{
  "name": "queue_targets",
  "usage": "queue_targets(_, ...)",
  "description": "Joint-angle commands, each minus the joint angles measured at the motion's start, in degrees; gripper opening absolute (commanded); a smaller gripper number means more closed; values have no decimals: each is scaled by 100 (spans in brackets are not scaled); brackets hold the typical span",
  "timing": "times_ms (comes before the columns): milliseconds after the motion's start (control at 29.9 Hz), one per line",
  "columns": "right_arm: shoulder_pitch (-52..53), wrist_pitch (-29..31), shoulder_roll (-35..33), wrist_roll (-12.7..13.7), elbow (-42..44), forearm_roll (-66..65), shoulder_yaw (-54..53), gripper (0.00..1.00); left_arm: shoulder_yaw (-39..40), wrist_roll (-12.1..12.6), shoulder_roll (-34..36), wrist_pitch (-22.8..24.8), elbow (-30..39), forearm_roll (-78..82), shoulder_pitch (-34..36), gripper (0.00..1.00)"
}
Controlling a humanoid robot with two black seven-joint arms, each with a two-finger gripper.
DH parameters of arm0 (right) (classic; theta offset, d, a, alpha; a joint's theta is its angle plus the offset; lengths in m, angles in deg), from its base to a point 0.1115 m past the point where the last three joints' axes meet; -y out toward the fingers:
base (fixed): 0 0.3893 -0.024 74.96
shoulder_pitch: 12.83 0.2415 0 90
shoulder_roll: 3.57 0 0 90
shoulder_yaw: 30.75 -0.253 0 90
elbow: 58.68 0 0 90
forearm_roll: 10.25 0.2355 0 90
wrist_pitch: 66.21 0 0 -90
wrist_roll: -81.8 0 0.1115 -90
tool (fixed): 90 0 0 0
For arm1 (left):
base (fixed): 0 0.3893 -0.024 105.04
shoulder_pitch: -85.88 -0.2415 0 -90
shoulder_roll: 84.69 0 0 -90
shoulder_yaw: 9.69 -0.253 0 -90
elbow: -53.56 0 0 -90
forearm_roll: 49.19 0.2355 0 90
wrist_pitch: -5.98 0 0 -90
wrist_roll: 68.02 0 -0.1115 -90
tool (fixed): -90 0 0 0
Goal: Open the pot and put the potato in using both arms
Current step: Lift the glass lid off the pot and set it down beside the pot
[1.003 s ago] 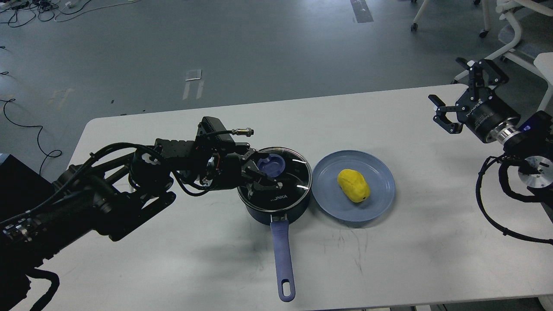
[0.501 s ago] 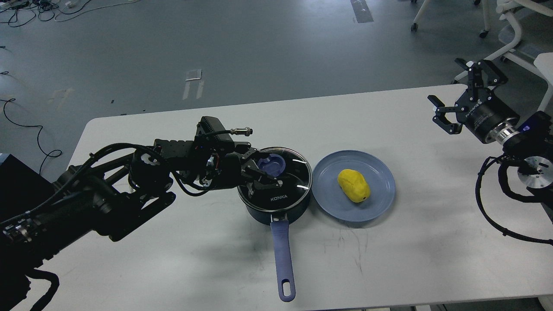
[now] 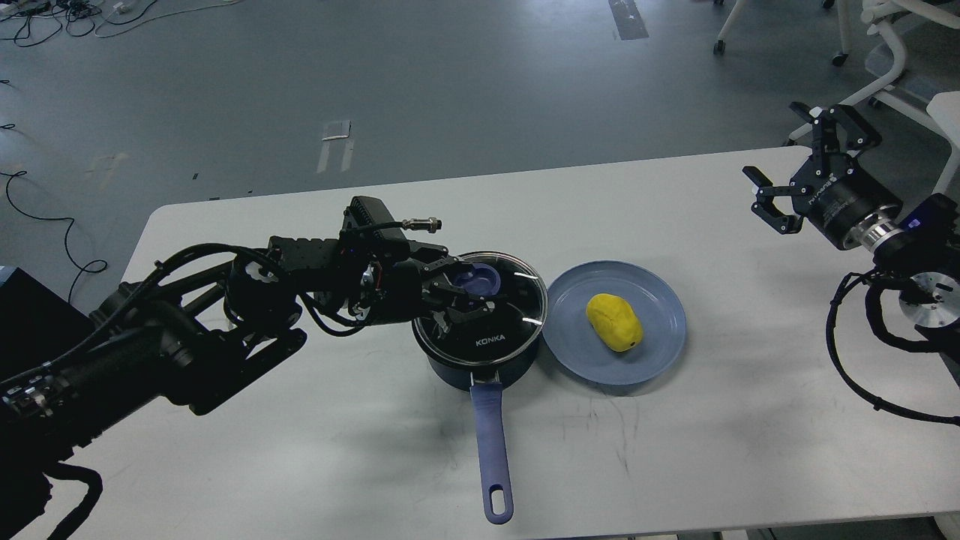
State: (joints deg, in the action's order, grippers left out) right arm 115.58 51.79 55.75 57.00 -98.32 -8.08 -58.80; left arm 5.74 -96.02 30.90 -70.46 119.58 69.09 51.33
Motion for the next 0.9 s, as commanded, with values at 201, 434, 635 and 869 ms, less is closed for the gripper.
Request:
queue_targets(201, 0, 0, -9, 2, 0, 3, -8, 100, -32, 0, 1165, -265, 43, -235, 371, 41)
queue_targets(434, 0, 0, -9, 2, 0, -6, -8, 100, -400, 0, 2185, -1214, 43, -253, -305, 42)
queue_targets(635, 0, 0, -9, 2, 0, -6, -8, 100, -445, 0, 2495, -1628, -115, -349, -982, 43)
queue_targets(869, -9, 0, -9, 2, 0, -6, -8, 100, -445, 0, 2416, -1840, -765, -446, -1396, 43)
